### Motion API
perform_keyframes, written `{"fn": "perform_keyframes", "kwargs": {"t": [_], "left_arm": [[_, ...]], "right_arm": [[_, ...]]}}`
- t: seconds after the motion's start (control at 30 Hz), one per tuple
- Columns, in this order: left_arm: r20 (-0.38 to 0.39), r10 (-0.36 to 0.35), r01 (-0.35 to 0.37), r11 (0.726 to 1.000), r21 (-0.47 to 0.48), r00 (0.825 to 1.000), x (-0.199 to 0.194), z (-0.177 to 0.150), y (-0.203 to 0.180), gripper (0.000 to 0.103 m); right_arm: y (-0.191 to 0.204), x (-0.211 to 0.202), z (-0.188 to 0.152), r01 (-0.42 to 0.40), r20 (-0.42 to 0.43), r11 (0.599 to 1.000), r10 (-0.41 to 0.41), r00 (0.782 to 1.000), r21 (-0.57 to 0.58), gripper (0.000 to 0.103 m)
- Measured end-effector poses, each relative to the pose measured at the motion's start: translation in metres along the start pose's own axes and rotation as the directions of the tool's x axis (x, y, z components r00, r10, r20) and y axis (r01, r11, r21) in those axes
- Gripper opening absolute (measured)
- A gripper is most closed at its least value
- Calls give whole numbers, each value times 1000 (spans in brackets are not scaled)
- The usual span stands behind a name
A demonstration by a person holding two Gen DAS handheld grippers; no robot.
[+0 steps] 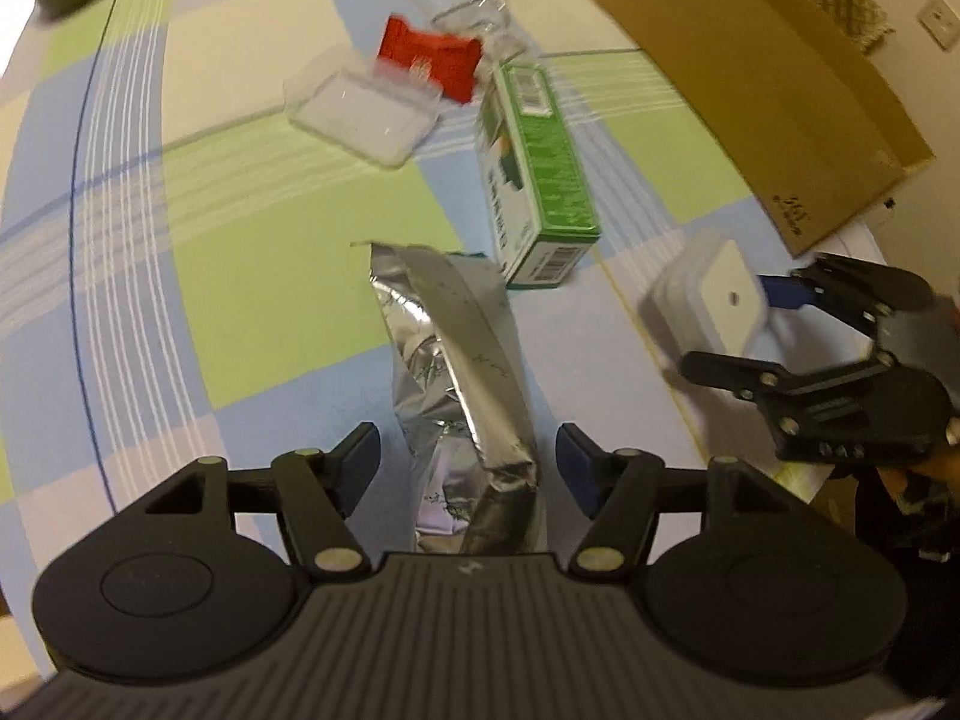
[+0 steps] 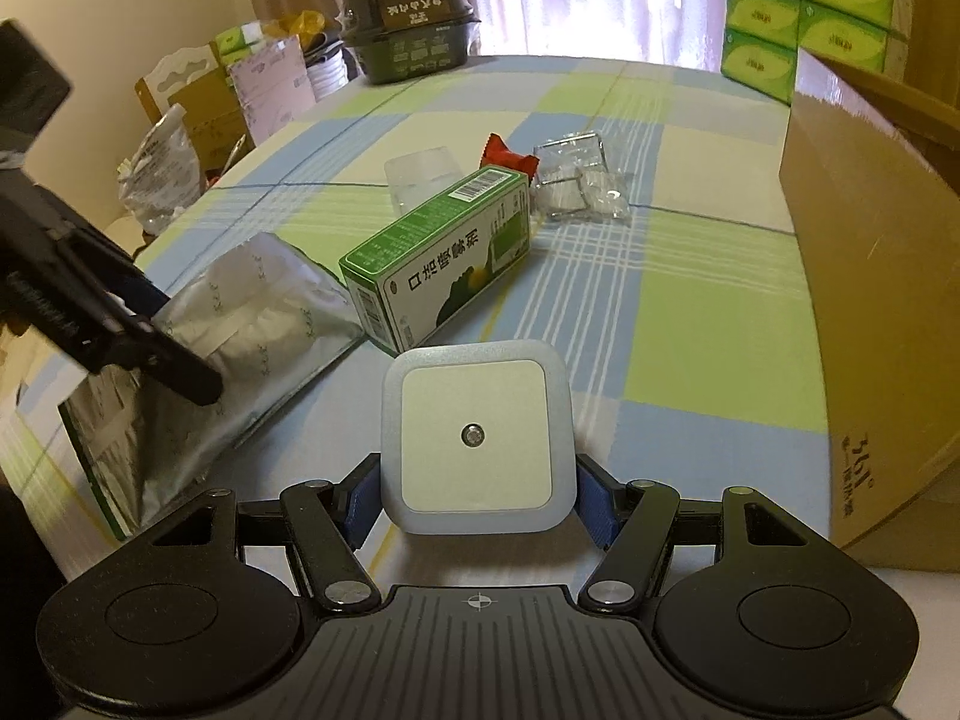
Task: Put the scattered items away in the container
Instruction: 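Lift and carry the foil bag and night light toward the cardboard box with both tools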
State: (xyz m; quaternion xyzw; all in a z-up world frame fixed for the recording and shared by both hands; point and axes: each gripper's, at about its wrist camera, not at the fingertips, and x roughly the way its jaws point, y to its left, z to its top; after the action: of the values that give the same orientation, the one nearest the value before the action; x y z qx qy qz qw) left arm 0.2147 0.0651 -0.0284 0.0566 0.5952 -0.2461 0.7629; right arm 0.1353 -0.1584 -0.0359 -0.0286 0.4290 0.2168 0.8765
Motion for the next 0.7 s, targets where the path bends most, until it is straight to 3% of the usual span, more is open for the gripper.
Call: {"fn": "perform_keyframes", "kwargs": {"t": [0.17, 0.33, 0.7], "left_arm": [[-50, -23, 22, 1000, -21, 998, 13, 6, 3, 60], [-92, 5, -6, 1000, -17, 996, 25, 12, 1, 55], [-86, 36, -32, 999, 42, 996, 23, 8, -12, 41]], "right_arm": [[-1, 0, -1, 3, 4, 1000, -3, 1000, -16, 68], [-2, 2, 0, -7, 1, 1000, 7, 1000, -7, 68], [1, 7, 1, 4, -10, 1000, -4, 1000, -13, 68]]}}
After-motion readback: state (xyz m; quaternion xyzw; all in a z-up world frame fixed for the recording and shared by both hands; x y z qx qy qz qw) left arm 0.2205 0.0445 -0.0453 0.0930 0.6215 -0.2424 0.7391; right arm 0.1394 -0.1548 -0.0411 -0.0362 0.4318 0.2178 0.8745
